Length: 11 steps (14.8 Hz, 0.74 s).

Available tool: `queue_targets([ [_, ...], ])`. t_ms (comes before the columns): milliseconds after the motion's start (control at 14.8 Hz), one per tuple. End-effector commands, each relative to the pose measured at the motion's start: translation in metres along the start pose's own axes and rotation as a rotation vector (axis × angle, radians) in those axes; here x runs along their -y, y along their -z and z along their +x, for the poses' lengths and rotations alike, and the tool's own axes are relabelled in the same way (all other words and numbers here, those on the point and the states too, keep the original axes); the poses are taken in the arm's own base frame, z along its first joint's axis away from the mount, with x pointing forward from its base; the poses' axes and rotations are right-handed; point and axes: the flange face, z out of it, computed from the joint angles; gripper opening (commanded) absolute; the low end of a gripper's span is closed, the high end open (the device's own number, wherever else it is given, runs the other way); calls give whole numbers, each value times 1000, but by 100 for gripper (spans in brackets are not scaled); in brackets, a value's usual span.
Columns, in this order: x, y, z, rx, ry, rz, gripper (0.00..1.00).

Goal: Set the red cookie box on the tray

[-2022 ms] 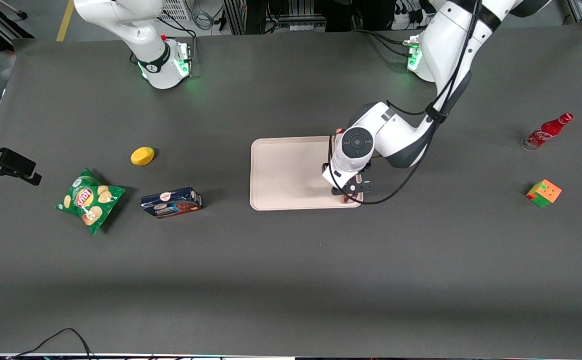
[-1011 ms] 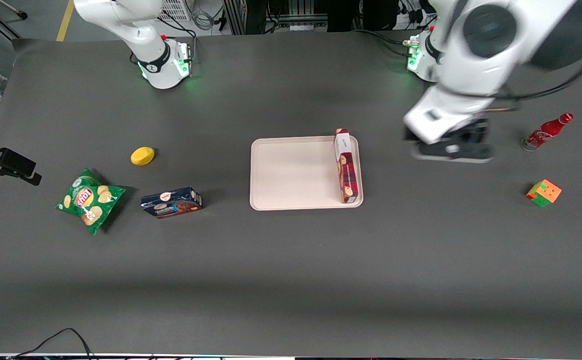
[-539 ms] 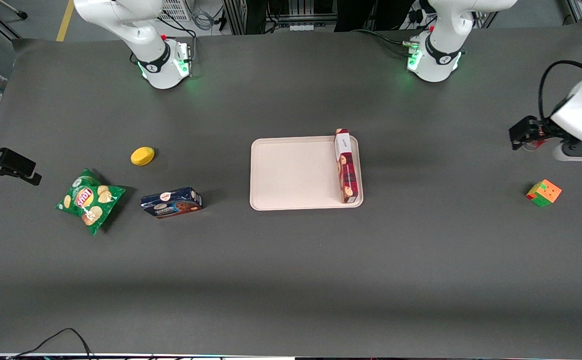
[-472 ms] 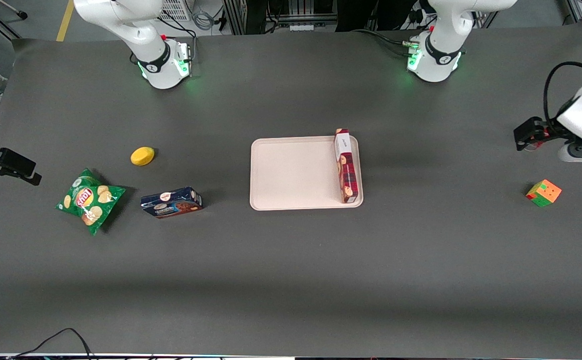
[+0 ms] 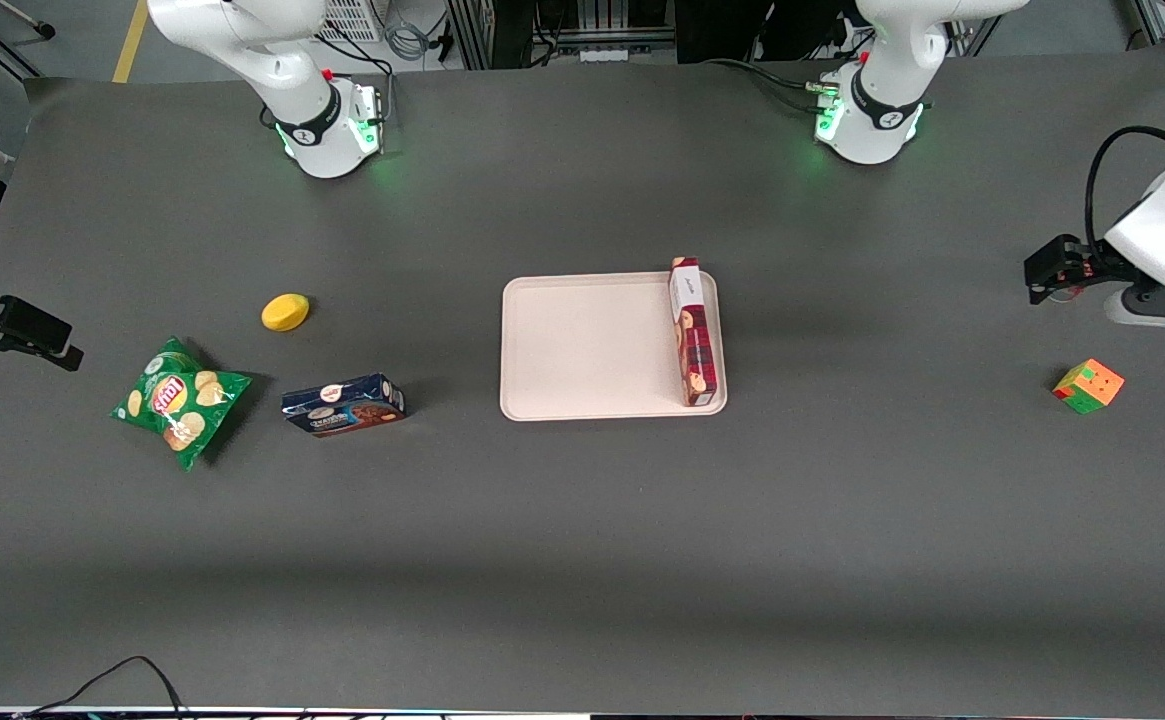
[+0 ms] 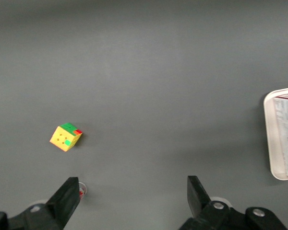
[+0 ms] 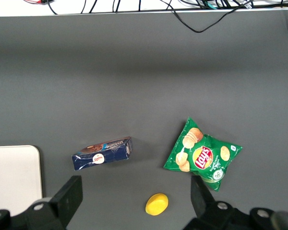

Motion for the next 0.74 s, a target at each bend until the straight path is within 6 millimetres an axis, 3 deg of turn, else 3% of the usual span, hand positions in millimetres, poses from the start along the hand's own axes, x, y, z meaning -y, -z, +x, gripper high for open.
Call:
queue_targets([
  [0,-6,1,0,-12,20,-113,100],
  [674,7,-6,16,0,16,-118,100],
])
